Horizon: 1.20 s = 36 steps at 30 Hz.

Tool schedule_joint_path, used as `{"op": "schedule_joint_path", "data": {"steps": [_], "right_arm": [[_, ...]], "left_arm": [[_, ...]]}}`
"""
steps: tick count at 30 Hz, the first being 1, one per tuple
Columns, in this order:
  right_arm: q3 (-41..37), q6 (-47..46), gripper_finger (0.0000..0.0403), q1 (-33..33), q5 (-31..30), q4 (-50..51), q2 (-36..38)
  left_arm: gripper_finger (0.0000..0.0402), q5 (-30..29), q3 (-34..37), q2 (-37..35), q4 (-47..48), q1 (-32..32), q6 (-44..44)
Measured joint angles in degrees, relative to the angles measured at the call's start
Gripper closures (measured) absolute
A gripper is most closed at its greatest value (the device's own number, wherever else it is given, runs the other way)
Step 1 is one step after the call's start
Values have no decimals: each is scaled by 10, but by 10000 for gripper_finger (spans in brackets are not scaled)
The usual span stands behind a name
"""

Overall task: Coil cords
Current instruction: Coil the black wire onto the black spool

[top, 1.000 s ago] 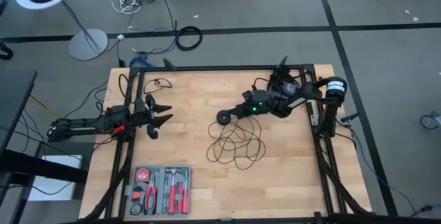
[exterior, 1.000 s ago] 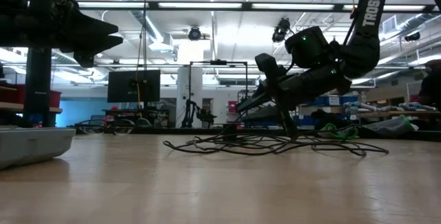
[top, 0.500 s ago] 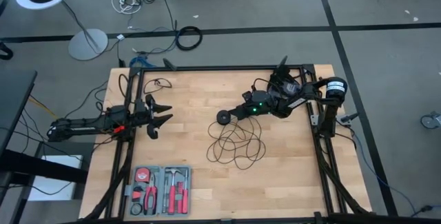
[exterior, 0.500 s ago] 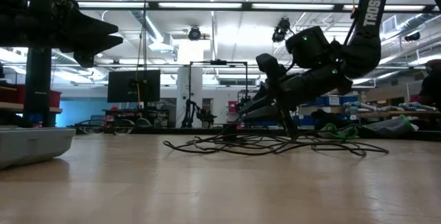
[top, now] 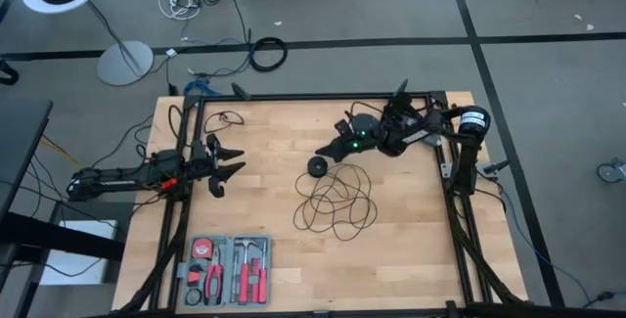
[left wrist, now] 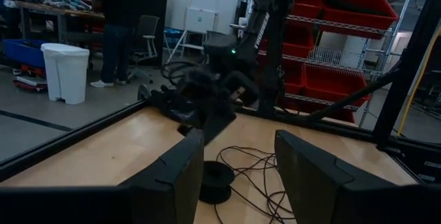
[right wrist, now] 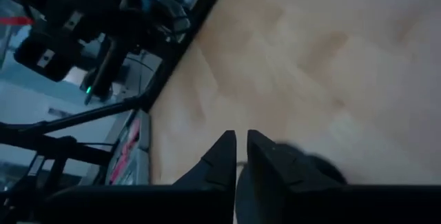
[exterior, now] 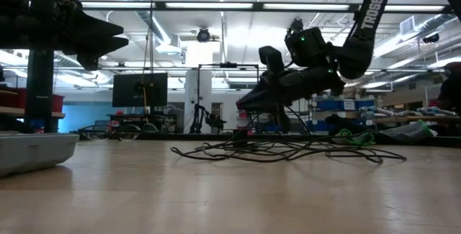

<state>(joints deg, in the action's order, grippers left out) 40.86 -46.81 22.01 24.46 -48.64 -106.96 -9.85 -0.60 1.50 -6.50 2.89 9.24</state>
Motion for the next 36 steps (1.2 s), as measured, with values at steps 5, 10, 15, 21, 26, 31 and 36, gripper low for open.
{"op": "schedule_joint_path", "data": {"steps": [5, 10, 15, 21, 26, 31, 36], "right_arm": [[48, 48, 377, 25, 24, -6, 3], [108, 112, 388, 37, 48, -19, 4], [176, 193, 400, 36, 75, 8, 7], [284, 387, 401, 27, -61, 330, 46], [402, 463, 401, 1, -315, 670, 57], [455, 383, 399, -10, -310, 877, 59], [413, 297, 396, -8, -241, 980, 59]], "left_arm": [[218, 0, 0, 0, 0, 0, 0], [218, 0, 0, 0, 0, 0, 0], [218, 0, 0, 0, 0, 0, 0], [218, 0, 0, 0, 0, 0, 0], [218, 0, 0, 0, 0, 0, 0], [218, 0, 0, 0, 0, 0, 0], [218, 0, 0, 0, 0, 0, 0]]}}
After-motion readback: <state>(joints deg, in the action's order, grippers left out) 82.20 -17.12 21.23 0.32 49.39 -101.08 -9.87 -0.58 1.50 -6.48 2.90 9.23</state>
